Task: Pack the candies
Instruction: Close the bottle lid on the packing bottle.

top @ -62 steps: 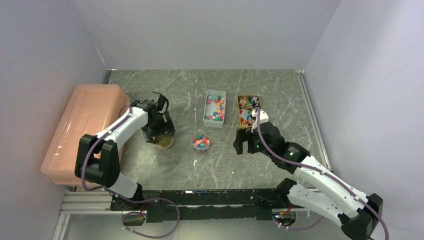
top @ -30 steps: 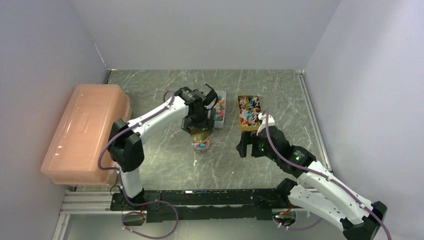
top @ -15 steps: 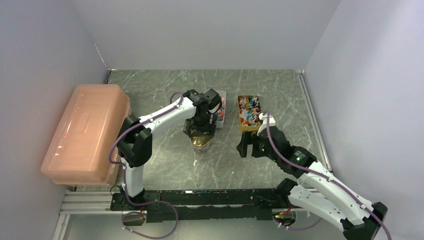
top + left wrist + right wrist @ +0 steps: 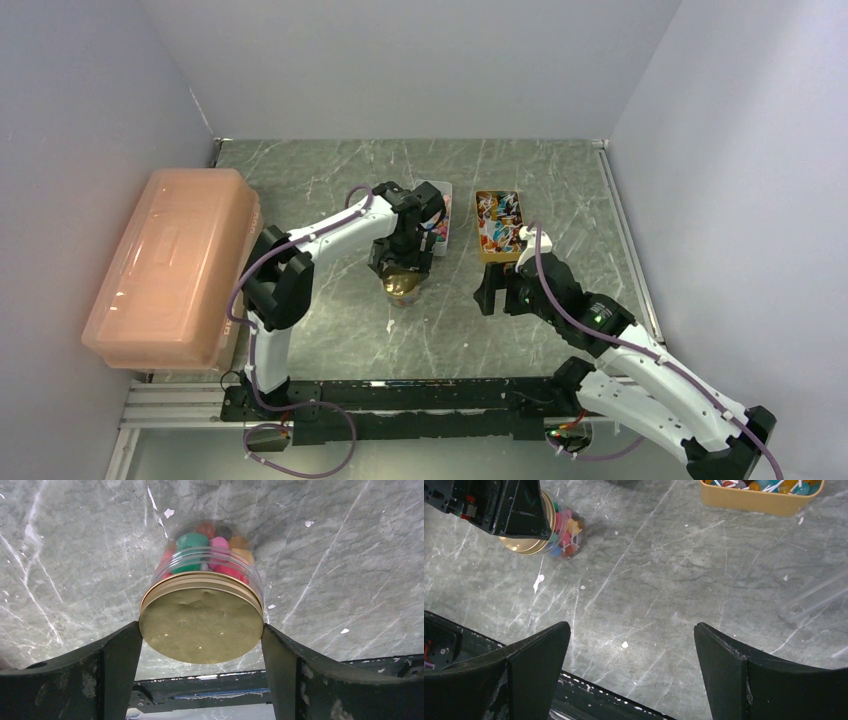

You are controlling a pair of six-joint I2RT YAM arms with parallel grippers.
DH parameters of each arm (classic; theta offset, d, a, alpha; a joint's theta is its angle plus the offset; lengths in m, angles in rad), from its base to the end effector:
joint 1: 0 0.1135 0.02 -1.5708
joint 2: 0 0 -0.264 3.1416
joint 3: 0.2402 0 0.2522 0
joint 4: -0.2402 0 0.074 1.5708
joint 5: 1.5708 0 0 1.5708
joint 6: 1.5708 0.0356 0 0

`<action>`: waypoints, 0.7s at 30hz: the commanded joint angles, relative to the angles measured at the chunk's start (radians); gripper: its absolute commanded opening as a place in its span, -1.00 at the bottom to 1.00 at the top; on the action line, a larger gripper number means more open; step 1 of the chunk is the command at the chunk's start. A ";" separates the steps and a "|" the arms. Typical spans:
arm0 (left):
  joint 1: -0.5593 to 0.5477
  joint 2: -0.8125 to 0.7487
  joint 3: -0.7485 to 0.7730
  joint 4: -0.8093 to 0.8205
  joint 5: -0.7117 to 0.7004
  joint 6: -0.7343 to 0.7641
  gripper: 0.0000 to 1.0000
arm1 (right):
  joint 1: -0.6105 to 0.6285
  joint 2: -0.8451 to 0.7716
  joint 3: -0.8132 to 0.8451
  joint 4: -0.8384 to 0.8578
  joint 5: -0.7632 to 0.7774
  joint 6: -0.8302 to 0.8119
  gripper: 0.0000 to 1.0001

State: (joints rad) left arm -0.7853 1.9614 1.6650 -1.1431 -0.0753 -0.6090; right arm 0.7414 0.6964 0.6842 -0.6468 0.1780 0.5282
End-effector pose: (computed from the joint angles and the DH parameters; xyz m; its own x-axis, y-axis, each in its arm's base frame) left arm 0.2753 -0.2715 0.2349 -0.9744 0.1676 -0.1500 0.1715 0.9851 -0.0137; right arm 0.1144 0.0962 0.2731 -0.6730 0.0563 -0.7375 -0.2573 0.9170 0.3048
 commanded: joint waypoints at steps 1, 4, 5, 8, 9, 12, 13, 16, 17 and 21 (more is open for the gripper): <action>-0.005 0.004 0.025 0.013 0.016 0.012 0.56 | 0.005 -0.015 0.002 0.013 0.021 0.013 0.99; -0.004 0.008 0.030 0.016 0.020 0.015 0.69 | 0.005 -0.013 0.002 0.013 0.022 0.013 0.99; -0.004 0.010 0.031 0.017 0.022 0.017 0.71 | 0.004 -0.014 0.002 0.012 0.022 0.011 0.99; -0.005 0.014 0.032 0.020 0.029 0.018 0.71 | 0.006 -0.014 0.002 0.012 0.022 0.011 0.99; -0.005 0.017 0.032 0.020 0.029 0.018 0.72 | 0.004 -0.015 0.000 0.013 0.023 0.011 0.99; -0.005 0.019 0.032 0.022 0.030 0.018 0.86 | 0.005 -0.016 -0.001 0.014 0.023 0.010 0.99; -0.005 0.019 0.033 0.022 0.031 0.018 0.86 | 0.004 -0.017 -0.001 0.014 0.022 0.011 0.99; -0.005 0.021 0.036 0.022 0.033 0.020 0.86 | 0.004 -0.015 0.000 0.014 0.023 0.011 0.99; -0.005 0.022 0.038 0.022 0.033 0.020 0.86 | 0.004 -0.015 0.001 0.013 0.023 0.011 0.99; -0.005 0.027 0.044 0.016 0.031 0.021 0.86 | 0.005 -0.015 -0.001 0.016 0.023 0.010 0.99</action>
State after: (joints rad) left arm -0.7853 1.9793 1.6669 -1.1339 -0.0521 -0.5941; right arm 0.7414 0.6926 0.6838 -0.6468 0.1783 0.5282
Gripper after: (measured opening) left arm 0.931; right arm 0.994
